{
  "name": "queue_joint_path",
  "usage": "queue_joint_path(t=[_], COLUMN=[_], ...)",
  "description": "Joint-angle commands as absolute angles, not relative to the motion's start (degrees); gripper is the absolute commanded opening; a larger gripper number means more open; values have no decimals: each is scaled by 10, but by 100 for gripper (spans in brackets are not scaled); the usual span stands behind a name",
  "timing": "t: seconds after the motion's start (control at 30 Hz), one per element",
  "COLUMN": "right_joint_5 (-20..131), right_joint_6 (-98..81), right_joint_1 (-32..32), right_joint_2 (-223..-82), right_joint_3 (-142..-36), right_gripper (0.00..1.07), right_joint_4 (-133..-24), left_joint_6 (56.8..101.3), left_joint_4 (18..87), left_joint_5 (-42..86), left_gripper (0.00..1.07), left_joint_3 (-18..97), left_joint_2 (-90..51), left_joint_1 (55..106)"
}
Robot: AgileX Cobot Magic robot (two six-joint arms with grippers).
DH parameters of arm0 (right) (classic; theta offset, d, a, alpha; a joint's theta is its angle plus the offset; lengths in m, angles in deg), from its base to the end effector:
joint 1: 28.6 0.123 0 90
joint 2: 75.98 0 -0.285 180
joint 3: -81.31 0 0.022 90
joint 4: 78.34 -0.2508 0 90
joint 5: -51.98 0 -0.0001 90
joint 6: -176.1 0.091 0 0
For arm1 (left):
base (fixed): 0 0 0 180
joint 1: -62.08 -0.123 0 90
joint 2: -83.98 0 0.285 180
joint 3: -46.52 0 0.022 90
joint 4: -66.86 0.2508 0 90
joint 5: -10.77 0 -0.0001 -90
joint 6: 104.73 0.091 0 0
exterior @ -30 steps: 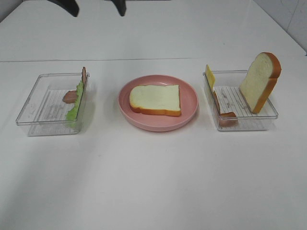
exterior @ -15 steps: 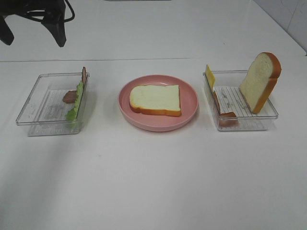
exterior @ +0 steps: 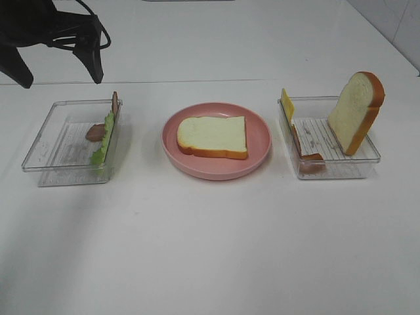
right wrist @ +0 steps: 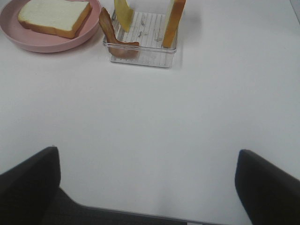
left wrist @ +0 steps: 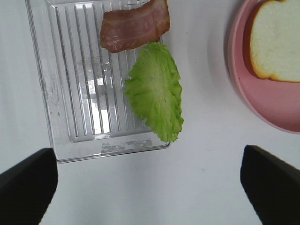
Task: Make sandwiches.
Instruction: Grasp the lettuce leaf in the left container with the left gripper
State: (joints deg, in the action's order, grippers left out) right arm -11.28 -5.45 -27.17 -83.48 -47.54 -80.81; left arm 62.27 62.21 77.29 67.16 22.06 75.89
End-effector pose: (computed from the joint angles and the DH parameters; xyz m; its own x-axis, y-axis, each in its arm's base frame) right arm -0.0028 0.0034 0.2613 -0.5276 -0.0208 -0.8492 -0.0616 0.9980 0.0138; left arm 0.3973 -0.1046 0.2766 -0.9679 -0.0254 -0.2499 0.0102 0.9901 -0.1402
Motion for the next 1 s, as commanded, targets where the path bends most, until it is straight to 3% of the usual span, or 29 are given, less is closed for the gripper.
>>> queue_joint_path(t=[0.03,0.83,1.0], right_joint_5=[-111,-111,-111], right_joint_6=[-52,-52,-52], right_joint_1=[-272,-272,-272], right_joint_2=[-816,-816,-816], right_joint_3=[-474,-474,-474], right_gripper=[99,99,99], right_joint_4=[-810,-810,-810], left_joint_6=[608,533,533], left_joint_4=[614,605,606], left_joint_5=[766,700,695], left_gripper=[98,98,96], left_joint_3=[668,668,668], left_joint_2=[237,366,369], left_joint_1=[761,778,778])
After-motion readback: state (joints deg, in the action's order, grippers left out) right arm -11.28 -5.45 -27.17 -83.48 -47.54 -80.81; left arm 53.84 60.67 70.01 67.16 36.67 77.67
